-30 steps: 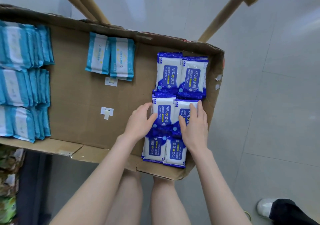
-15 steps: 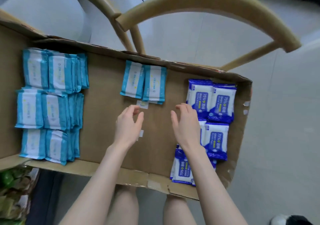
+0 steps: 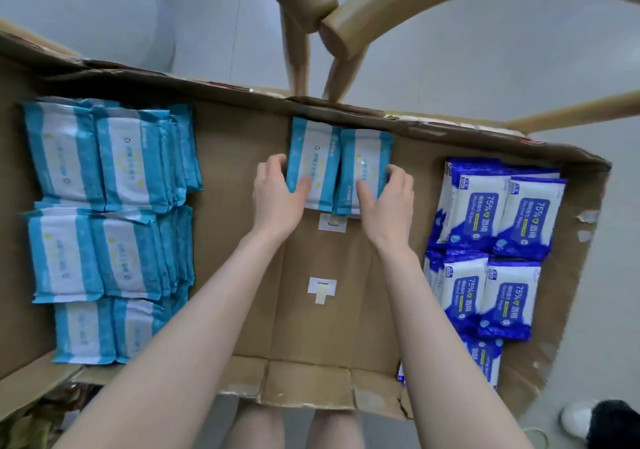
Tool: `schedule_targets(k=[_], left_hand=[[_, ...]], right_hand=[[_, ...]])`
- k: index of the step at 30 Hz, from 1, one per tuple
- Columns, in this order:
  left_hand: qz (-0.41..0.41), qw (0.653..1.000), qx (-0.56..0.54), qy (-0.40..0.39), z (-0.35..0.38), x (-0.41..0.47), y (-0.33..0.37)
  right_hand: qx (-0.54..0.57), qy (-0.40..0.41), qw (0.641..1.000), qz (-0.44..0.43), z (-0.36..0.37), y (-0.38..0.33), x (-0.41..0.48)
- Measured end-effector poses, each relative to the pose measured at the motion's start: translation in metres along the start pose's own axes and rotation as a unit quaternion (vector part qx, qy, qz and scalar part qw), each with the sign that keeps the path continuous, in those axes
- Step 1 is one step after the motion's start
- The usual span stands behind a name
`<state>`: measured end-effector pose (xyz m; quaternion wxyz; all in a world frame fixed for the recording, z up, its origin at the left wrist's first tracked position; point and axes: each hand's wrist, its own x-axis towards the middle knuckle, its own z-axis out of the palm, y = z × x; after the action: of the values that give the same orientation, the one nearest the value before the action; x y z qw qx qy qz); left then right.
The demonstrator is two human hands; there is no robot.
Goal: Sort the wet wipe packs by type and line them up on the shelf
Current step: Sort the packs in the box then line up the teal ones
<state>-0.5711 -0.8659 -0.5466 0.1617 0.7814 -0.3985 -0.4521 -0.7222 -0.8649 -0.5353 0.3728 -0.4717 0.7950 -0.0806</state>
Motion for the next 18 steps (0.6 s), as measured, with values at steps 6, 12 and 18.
schedule_targets(k=[6, 12, 18], left_hand=[[-0.061, 0.997, -0.044, -0.011, 0.011, 0.023, 0.004], [-0.076, 0.989, -0.107, -0.073, 0.001, 0.005, 0.003], [-0.092, 0.977, -0.190, -0.033, -0.024, -0.063, -0.007]], right_hand=[[0.023, -0.002, 0.997, 0.074, 0.016, -0.001, 0.026], [0.144, -0.035, 0.986, 0.081, 0.014, 0.005, 0.020], [0.257, -0.089, 0.962, 0.033, -0.002, -0.001, -0.051]])
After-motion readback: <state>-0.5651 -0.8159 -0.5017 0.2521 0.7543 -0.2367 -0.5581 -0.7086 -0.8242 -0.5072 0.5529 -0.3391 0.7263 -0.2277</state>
